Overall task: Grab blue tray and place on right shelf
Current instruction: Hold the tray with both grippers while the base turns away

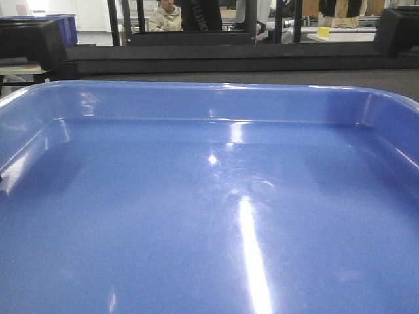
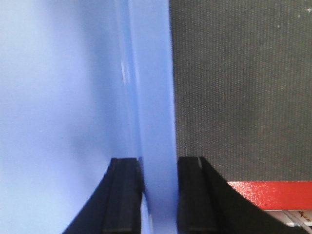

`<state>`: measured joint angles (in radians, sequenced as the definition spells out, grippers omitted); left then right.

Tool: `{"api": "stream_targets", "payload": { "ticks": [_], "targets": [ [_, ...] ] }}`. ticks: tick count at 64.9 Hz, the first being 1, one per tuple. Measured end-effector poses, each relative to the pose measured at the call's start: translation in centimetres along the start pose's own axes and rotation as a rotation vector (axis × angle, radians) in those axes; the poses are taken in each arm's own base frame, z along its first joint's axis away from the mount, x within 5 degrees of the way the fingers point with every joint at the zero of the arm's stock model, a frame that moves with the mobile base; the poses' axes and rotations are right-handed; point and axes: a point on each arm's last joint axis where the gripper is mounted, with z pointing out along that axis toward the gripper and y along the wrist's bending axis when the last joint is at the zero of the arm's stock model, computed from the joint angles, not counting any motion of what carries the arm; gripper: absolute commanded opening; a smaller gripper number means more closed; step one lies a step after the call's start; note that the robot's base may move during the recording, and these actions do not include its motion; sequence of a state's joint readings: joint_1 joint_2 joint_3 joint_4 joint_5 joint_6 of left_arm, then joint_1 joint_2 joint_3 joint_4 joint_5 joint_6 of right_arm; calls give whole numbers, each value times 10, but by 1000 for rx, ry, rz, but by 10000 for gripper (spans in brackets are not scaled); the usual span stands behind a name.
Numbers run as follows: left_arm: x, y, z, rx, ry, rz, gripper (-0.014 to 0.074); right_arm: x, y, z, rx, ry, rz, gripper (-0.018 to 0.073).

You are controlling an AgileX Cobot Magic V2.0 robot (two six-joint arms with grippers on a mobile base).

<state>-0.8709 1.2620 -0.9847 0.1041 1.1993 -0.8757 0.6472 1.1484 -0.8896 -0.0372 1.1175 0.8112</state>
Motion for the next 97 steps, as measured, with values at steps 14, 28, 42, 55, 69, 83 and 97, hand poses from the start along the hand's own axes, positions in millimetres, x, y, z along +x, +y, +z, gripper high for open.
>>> {"api": "stream_targets", "payload": {
  "ticks": [14, 28, 42, 55, 69, 83, 97],
  "targets": [
    [0, 0, 0, 0, 0, 0, 72, 0, 0, 0, 0, 0, 0, 264],
    [0, 0, 0, 0, 0, 0, 72, 0, 0, 0, -2, -2, 0, 264],
    [0, 0, 0, 0, 0, 0, 72, 0, 0, 0, -2, -3, 0, 264],
    [0, 0, -1, 3, -3, -2, 72, 0, 0, 0, -2, -3, 0, 264],
    [3, -1, -1, 22, 26, -15, 72, 0, -1, 0, 9, -3, -4, 264],
    [4, -2, -1, 30, 39, -21, 72, 0, -1, 0, 15, -2, -6, 264],
    [4, -2, -1, 32, 43, -23, 72, 0, -2, 0, 19, 0, -7, 264]
  ]
}}
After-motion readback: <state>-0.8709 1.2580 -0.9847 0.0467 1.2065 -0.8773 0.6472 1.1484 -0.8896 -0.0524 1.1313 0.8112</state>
